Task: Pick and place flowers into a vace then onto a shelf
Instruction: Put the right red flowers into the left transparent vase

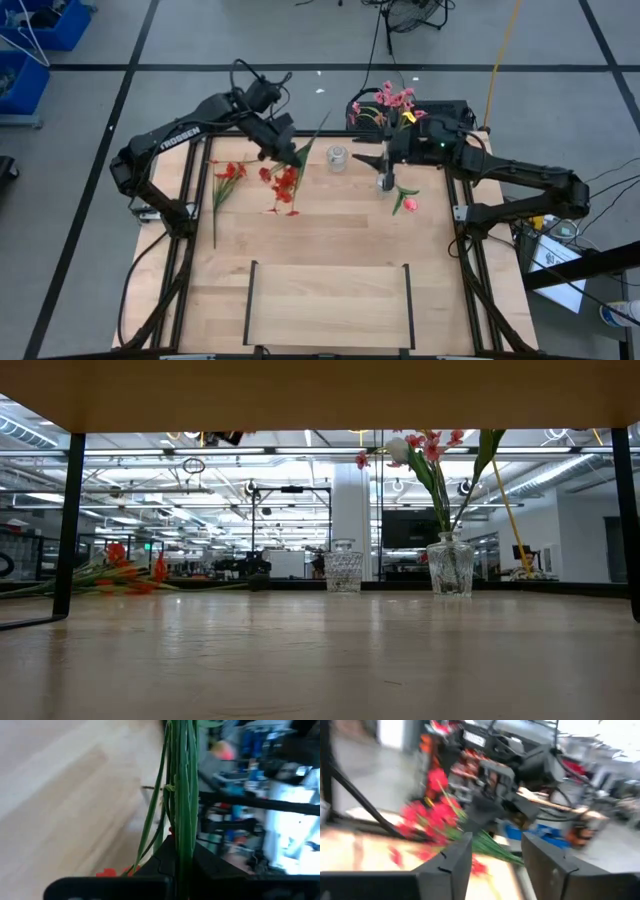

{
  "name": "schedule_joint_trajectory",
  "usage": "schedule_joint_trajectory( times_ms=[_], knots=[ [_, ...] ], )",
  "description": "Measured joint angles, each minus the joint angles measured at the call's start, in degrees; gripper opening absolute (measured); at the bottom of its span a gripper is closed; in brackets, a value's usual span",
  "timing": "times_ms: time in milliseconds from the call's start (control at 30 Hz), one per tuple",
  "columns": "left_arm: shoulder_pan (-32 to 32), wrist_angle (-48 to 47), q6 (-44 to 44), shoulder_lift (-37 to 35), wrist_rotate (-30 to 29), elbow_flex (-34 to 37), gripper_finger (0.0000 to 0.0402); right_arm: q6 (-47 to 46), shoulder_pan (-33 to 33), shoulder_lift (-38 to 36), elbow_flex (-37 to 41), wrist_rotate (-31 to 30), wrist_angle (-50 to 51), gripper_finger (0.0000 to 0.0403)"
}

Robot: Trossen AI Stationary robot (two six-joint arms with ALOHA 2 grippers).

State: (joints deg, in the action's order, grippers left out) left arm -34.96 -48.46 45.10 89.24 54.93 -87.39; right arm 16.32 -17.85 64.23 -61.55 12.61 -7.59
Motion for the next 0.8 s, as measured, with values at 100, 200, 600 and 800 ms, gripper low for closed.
schedule_joint_trajectory(
  times_ms=[100, 200, 600, 800],
  knots=[
    [-0.28, 7.36, 5.58, -0.01, 1.65, 0.00, 0.0010, 7.26, 1.00, 0.16, -2.00, -5.37, 2.26, 0.0186],
    [-0.33, 14.69, 11.02, -0.01, 3.79, 0.00, 0.0010, 11.63, 1.11, 0.41, -2.38, -9.06, 2.77, 0.0196],
    [0.71, 29.74, 28.37, -0.01, 8.04, 0.00, 0.0016, 31.58, 3.17, 3.24, -2.45, -14.51, 1.56, 0.0188],
    [2.20, 31.74, 30.22, -0.01, 8.19, 0.02, 0.0009, 40.15, 5.62, 7.97, -2.46, -18.56, -5.44, 0.0191]
  ],
)
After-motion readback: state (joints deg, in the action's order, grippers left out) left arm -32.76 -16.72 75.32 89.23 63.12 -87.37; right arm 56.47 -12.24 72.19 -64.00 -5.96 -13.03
